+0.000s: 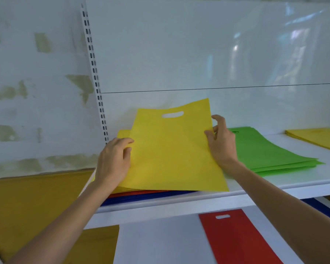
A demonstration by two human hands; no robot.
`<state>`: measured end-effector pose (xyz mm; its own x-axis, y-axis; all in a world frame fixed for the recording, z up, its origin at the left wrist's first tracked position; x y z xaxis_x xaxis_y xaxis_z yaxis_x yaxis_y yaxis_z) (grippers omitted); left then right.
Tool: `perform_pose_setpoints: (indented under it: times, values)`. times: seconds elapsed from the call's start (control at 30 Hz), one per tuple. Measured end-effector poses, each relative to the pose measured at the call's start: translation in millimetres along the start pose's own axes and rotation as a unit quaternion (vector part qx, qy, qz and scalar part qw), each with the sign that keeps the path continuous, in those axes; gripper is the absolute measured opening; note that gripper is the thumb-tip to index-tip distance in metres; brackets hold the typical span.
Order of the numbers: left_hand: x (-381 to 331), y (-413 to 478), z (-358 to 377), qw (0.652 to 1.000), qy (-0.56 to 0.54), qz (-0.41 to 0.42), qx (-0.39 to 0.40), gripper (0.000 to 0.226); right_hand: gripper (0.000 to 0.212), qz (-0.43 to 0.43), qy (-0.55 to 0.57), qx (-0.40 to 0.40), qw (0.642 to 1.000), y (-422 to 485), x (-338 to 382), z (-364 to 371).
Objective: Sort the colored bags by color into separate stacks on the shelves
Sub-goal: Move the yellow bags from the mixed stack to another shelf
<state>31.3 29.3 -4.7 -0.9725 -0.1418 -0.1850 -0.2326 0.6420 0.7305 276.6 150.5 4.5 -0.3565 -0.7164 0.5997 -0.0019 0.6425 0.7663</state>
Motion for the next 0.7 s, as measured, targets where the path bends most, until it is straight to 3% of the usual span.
perform_pose_setpoints:
  times: [0.13,0.37,0.57,0.7]
  values:
    - [-81,5,11,0.997,-0.067,0.024,-0.003,0.025,0.018,-0.002,-0.033,-0.021,0.999,1,-21,-92]
    - [-284,-25,59,0.971,-0.202,0.095,0.080,0.029,0.037,0.100,-0.171,-0.072,0.978,-31,-69,-307]
    - [-452,-80,88,0.924,-0.305,0.177,0.148,0.028,0.036,0.153,-0.255,-0.145,0.944,-78,-99,-483]
    - [-529,-116,106,0.900,-0.332,0.200,0.197,0.029,0.035,0.182,-0.298,-0.165,0.922,-102,-117,-559]
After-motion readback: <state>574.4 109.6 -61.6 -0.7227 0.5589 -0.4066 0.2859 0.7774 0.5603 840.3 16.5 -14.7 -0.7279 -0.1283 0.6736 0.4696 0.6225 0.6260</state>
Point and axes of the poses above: each hand's wrist, its own y-axis towards the middle knuckle, its own z-axis out of the palm, x = y × z, the point moved 2 cm from there along y, towards the middle knuckle, and after that the axes turned 15 degrees about y, right-handed, at the moved point
